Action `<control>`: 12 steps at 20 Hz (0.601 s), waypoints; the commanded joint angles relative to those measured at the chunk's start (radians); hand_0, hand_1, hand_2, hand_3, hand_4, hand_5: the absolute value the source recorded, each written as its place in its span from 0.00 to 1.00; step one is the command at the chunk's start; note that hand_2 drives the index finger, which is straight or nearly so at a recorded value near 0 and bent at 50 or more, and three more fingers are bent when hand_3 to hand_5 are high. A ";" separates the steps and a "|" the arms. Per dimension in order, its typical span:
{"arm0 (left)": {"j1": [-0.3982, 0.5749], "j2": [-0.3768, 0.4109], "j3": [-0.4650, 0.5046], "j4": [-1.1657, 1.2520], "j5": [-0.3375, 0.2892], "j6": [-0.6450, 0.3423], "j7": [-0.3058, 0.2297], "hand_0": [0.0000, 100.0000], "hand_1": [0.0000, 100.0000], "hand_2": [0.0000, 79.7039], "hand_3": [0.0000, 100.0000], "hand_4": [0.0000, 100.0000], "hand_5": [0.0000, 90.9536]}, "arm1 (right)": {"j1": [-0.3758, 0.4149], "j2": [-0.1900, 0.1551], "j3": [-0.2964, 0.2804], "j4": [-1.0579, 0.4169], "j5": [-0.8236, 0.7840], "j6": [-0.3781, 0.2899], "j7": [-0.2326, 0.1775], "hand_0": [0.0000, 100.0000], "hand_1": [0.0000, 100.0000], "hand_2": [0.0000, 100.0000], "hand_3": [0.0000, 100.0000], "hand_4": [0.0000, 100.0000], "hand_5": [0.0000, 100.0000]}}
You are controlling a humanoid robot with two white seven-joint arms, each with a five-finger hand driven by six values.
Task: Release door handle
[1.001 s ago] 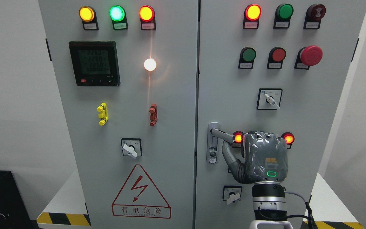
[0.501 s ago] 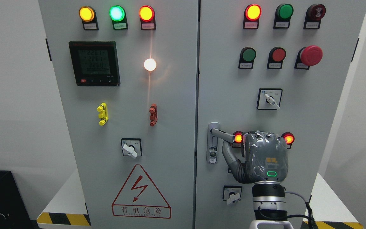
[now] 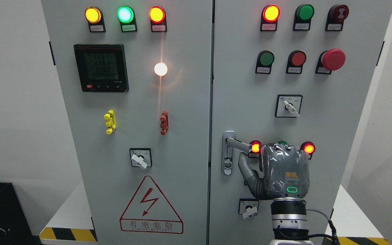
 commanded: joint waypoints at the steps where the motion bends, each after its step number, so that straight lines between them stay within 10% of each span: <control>1: 0.017 0.000 0.000 0.000 -0.001 -0.001 0.000 0.12 0.56 0.00 0.00 0.00 0.00 | 0.094 -0.002 -0.024 -0.093 -0.004 -0.020 -0.010 0.52 0.26 0.86 1.00 0.98 0.95; 7: 0.017 0.000 0.000 0.000 0.001 -0.001 0.000 0.12 0.56 0.00 0.00 0.00 0.00 | 0.267 0.003 -0.143 -0.229 -0.010 -0.181 -0.039 0.52 0.27 0.62 0.92 0.84 0.82; 12: 0.017 0.000 0.000 0.000 0.001 -0.001 0.000 0.12 0.56 0.00 0.00 0.00 0.00 | 0.284 0.004 -0.331 -0.239 -0.157 -0.411 -0.057 0.50 0.28 0.34 0.51 0.50 0.52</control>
